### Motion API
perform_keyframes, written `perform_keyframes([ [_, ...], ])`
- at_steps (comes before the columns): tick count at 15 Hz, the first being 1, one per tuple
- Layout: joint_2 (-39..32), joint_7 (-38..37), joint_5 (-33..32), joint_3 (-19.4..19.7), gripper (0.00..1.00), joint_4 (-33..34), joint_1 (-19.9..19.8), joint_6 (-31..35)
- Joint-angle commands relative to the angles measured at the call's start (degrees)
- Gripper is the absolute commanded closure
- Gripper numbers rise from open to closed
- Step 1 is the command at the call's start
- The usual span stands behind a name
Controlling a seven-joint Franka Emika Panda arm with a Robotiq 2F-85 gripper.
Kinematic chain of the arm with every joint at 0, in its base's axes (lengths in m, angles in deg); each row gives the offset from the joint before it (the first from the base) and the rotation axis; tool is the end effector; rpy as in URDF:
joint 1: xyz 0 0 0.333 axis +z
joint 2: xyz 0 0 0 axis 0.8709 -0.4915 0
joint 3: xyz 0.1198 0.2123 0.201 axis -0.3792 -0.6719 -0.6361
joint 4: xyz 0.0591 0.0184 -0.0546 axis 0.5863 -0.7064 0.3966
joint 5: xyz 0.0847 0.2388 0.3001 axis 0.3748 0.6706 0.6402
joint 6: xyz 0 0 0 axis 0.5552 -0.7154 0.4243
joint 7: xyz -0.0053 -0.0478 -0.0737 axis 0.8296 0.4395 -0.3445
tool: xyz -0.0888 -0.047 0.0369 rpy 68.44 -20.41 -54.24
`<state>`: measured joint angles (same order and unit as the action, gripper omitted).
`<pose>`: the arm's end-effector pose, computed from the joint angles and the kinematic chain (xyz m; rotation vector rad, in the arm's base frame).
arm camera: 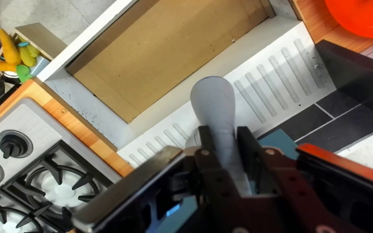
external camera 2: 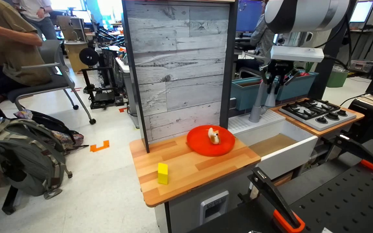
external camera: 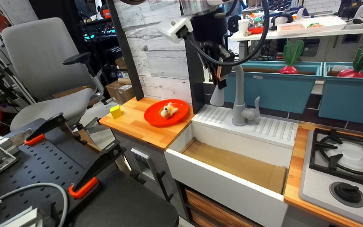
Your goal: Turn the faucet to the left
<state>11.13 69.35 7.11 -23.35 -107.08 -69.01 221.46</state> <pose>0.6252 -0.1772 0.1621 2.9601 -0.8941 0.2284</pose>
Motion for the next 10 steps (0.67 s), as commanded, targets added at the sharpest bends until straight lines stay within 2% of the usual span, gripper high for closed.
perform_keyframes([
  [1,-2.56,0.21,4.33,-3.75,0.94,2.03,0.6,4.66],
  [10,-3.46,-4.43,4.01,-3.0,0.94,4.35,3.56,3.71],
])
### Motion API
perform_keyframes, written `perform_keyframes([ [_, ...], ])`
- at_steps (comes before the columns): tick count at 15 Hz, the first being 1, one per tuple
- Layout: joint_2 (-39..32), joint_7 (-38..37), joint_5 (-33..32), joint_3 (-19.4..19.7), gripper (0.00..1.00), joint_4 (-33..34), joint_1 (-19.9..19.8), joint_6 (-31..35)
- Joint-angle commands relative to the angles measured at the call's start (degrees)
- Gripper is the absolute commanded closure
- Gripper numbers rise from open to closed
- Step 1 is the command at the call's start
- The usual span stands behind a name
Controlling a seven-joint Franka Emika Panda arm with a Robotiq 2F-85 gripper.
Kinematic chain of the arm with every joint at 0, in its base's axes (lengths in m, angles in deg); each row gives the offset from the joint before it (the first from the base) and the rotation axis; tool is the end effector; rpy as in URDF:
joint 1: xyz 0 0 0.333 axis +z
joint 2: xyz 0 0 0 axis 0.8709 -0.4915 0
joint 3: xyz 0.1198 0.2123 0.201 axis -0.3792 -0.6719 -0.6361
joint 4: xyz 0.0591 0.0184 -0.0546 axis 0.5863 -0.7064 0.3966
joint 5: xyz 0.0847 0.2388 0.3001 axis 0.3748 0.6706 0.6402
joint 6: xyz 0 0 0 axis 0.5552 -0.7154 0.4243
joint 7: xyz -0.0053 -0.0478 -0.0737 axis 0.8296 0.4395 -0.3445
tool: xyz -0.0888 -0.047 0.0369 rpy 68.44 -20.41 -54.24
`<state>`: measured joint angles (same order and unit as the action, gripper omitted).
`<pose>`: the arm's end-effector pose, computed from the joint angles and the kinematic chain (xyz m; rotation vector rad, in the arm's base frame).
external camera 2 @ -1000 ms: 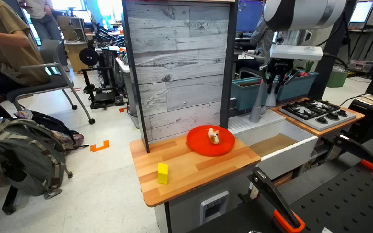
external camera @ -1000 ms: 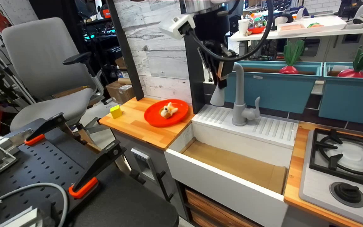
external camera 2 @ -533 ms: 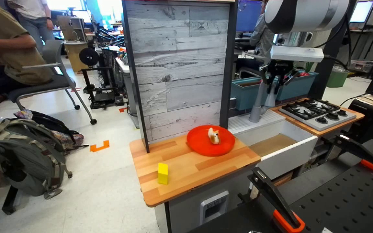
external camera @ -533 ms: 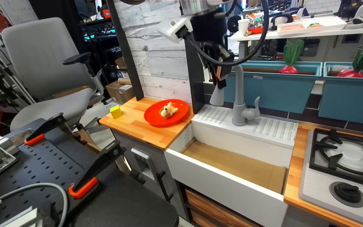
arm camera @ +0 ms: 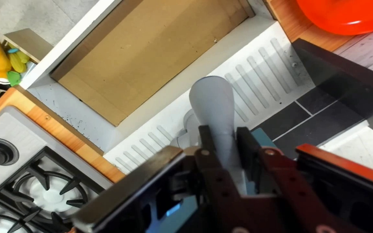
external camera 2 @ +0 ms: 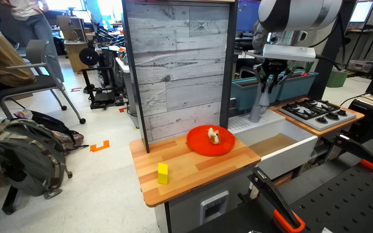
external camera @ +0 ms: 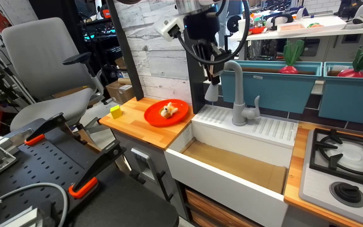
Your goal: Turn the faucet to the left
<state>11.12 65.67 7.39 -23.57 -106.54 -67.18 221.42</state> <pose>0.6343 -0.1554 0.1654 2.9562 -0.9467 0.2447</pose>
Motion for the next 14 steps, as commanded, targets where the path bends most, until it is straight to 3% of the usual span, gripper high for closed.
perform_keyframes([
  [1,-3.58,-1.22,3.73,-2.77,0.94,3.98,1.98,3.74],
  [14,-4.84,-6.42,4.72,-1.95,0.94,7.34,3.97,4.75],
])
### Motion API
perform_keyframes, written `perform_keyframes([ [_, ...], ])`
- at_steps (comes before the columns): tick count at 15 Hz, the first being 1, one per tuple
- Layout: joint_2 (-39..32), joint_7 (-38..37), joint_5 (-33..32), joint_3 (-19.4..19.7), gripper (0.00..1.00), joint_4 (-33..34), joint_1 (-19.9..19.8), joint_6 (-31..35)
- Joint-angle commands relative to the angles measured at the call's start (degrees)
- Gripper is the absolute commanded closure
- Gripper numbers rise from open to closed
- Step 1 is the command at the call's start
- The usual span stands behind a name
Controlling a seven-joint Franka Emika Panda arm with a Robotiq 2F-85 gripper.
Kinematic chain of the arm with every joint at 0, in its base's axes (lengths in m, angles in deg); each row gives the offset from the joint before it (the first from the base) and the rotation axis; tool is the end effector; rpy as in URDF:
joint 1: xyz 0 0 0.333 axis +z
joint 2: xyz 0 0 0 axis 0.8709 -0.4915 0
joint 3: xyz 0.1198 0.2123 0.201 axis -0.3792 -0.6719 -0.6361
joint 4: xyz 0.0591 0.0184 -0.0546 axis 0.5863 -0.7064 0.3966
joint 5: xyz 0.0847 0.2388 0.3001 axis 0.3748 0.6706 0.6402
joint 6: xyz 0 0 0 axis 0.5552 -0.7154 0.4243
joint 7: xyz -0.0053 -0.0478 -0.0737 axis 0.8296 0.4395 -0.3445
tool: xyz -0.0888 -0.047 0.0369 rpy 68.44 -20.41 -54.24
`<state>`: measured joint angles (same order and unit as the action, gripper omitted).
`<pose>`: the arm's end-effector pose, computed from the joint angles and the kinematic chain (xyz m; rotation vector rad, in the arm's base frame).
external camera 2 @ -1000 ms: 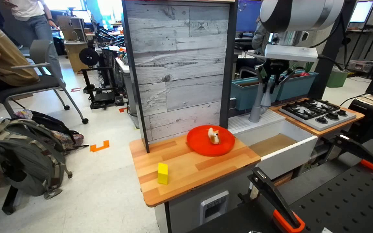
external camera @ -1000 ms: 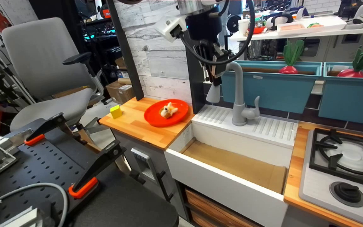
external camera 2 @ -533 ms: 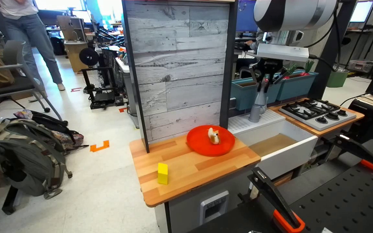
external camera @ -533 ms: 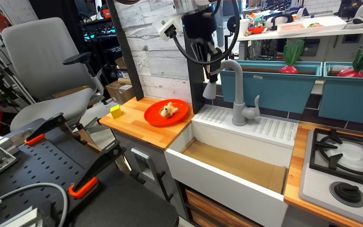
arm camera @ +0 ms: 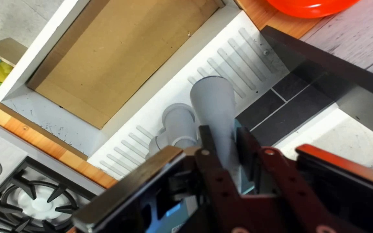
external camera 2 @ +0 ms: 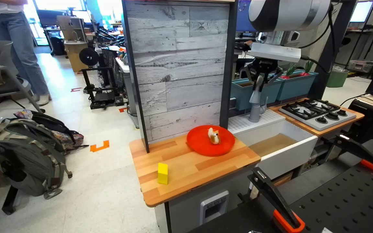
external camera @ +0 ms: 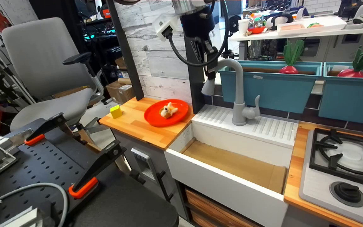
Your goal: Turn the faucet to the left
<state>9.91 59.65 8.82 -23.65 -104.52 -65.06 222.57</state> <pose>0.6504 -0.1330 0.1674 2.9339 -1.0802 0.3011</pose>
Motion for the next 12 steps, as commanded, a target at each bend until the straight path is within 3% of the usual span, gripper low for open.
perform_keyframes([
  [1,-3.83,-0.76,3.29,-1.79,0.94,5.68,1.96,3.59],
  [12,-4.65,-4.68,3.72,-0.99,0.94,8.31,2.97,3.59],
])
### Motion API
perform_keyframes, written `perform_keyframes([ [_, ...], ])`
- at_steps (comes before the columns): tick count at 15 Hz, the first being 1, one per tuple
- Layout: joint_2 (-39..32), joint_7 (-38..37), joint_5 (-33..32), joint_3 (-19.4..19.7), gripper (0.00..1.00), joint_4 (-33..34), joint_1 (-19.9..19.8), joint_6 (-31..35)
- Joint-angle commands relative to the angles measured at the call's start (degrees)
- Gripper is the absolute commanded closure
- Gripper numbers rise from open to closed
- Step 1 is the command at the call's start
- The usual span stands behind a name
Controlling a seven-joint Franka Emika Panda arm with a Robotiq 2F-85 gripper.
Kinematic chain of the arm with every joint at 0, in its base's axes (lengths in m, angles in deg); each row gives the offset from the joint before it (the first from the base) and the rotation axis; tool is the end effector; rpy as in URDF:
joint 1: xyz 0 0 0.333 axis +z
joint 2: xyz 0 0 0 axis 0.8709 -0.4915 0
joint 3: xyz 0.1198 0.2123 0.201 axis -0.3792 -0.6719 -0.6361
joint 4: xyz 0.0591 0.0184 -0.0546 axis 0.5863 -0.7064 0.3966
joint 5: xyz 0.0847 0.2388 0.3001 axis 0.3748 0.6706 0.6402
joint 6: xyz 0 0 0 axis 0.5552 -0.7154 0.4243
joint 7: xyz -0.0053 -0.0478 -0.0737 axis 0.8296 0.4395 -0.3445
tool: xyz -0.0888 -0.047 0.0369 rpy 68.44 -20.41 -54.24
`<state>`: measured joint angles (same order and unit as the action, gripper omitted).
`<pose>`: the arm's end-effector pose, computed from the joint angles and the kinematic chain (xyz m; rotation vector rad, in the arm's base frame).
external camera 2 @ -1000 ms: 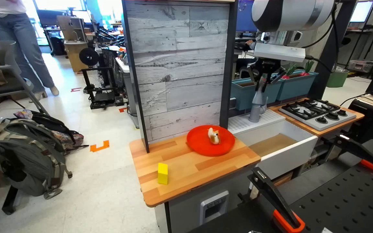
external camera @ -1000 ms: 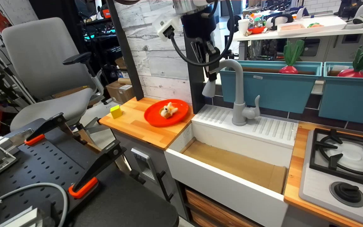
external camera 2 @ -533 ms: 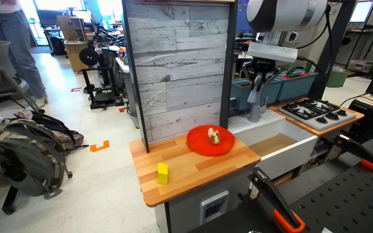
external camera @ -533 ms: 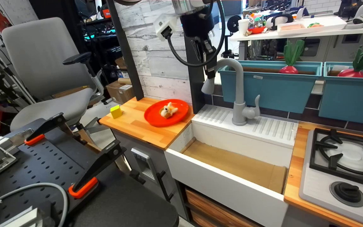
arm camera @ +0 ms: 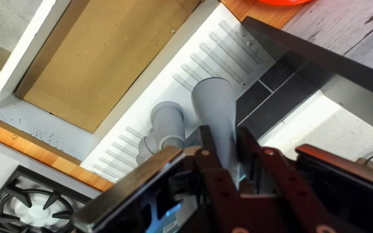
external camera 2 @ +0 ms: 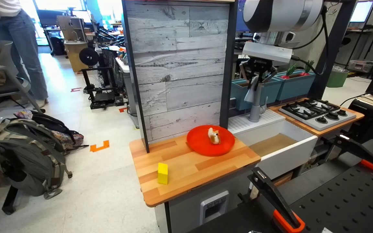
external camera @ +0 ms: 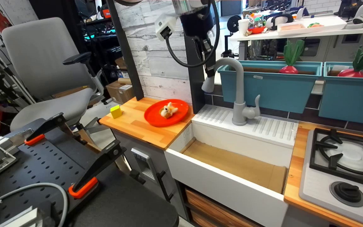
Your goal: Turn the faucet to the left
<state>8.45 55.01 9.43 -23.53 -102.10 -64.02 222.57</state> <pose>0.6631 -0.1235 0.1674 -2.8793 1.1760 -0.3253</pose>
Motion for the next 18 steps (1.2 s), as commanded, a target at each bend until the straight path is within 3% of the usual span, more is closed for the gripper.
perform_keyframes([
  [1,-3.2,-0.22,3.24,-1.14,0.94,6.0,1.85,3.35],
  [6,-2.67,-0.59,4.48,-1.31,0.94,5.0,1.33,3.53],
  [7,-2.52,-0.7,4.48,-1.09,0.51,4.86,1.46,3.4],
  [9,-2.32,-0.44,4.46,-1.14,0.43,4.81,1.61,3.63],
  [14,-1.94,0.61,5.42,-1.78,0.05,4.13,1.23,4.81],
  [15,-1.8,0.97,5.67,-2.07,0.01,4.0,1.0,5.15],
  [18,-0.77,1.97,6.87,-2.46,0.0,2.61,0.36,6.7],
])
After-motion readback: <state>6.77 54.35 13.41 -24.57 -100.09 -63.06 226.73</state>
